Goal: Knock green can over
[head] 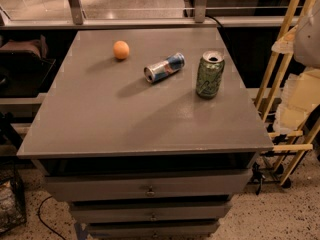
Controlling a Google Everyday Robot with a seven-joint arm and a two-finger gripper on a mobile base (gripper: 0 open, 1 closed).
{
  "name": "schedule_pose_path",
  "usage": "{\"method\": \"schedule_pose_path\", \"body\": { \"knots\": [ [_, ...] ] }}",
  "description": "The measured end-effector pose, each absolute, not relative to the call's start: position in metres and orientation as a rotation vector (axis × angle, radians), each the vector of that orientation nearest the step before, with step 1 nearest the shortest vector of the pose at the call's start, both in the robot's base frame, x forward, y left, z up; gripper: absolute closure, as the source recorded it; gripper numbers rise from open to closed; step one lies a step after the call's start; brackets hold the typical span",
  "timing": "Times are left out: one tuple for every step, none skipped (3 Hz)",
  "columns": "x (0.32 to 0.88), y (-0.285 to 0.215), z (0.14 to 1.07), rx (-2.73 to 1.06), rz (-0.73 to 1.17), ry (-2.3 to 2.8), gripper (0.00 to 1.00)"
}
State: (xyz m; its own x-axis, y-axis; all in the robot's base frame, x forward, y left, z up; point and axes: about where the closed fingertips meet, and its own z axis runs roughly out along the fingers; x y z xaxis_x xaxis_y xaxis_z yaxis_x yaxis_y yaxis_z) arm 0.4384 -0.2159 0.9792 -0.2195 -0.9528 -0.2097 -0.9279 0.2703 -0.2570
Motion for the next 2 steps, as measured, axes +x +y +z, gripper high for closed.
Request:
{"method": "schedule_pose_path", "body": {
  "knots": [
    [0.438, -0.216, 0.979, -1.719, -0.109, 2.223, 0.00],
    [0.457, -0.222, 0.976, -1.636, -0.079, 2.192, 0.00]
  ]
}}
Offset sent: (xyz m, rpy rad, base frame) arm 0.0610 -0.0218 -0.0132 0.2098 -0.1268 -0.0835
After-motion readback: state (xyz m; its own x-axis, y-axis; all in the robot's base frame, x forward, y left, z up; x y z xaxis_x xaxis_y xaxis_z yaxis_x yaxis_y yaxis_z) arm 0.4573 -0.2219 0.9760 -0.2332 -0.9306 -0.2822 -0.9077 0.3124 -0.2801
